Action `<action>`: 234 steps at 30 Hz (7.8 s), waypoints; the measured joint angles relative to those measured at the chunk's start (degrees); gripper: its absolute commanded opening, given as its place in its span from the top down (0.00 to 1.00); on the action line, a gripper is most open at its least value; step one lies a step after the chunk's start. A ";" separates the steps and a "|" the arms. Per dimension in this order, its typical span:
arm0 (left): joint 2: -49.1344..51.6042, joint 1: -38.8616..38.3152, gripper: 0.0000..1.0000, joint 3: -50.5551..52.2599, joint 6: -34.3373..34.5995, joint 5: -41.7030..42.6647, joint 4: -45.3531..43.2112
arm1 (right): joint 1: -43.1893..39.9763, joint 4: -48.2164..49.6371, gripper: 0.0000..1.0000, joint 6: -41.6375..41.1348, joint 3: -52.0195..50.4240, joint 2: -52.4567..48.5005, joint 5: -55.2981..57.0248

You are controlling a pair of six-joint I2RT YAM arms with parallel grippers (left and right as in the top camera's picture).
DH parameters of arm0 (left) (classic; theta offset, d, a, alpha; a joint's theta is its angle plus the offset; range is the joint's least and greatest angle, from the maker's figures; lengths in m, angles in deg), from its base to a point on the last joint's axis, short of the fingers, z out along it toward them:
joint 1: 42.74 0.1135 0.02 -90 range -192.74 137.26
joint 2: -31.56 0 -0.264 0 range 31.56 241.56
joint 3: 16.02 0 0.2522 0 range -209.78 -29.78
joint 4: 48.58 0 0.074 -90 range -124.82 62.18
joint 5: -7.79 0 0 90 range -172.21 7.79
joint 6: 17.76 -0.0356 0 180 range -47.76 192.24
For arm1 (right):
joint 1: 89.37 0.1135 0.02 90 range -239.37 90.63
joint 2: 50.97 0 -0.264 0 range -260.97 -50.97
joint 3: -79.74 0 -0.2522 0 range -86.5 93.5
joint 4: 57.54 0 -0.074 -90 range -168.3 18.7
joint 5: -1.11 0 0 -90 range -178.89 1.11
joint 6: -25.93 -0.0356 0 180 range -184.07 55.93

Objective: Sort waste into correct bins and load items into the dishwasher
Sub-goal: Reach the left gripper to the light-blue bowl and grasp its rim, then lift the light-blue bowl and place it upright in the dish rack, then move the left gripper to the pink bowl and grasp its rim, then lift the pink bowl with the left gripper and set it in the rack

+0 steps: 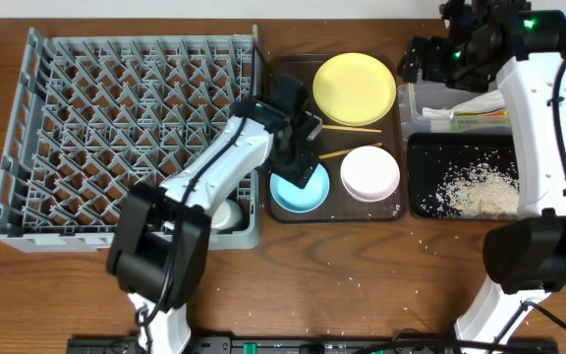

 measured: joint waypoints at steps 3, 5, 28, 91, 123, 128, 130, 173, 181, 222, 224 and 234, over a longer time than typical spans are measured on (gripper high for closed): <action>1.18 -0.31 0.15 -0.24 -2.69 0.04 -1.18 | 0.04 0.02 0.01 0.33 0.00 0.00 -0.02; 1.92 -0.50 0.16 -0.42 -3.72 -0.09 -1.84 | 0.04 0.04 0.01 0.39 0.00 0.00 -0.02; 8.17 -0.11 0.93 -0.55 -5.18 -1.55 -2.99 | 0.07 -0.42 0.01 0.42 0.00 0.00 -0.02; -5.79 3.43 0.93 10.73 24.37 -80.83 -13.42 | 0.07 -0.42 0.01 0.42 0.00 0.00 -0.02; -5.79 0.81 0.92 13.94 29.03 -85.29 -12.87 | 0.07 -0.42 0.01 0.42 0.00 0.00 -0.04; -5.79 -0.04 0.90 13.94 29.27 -81.24 -12.74 | 0.07 -0.42 0.01 0.42 0.00 0.00 -0.04; -5.79 -0.66 0.90 13.99 29.27 -77.50 -11.72 | 0.07 -0.42 0.01 0.42 0.00 0.00 -0.04; -10.08 -6.45 0.25 11.98 30.77 7.10 -24.68 | 0.07 -0.44 0.01 0.42 0.00 0.00 -0.04; -1.60 -11.39 0.30 11.98 31.93 6.95 -30.75 | 0.07 -0.42 0.01 0.42 0.00 0.00 -0.02; -16.50 4.26 0.93 11.96 11.82 -43.63 -49.64 | 0.07 -0.46 0.01 0.44 0.00 0.00 -0.04; -15.67 6.56 0.93 11.93 8.55 -46.73 -53.92 | 0.07 -0.46 0.01 0.44 -0.02 0.00 -0.04; -2.93 12.66 0.93 -0.63 -11.19 -61.94 -62.95 | 0.07 -0.44 0.01 0.44 -0.02 0.00 -0.04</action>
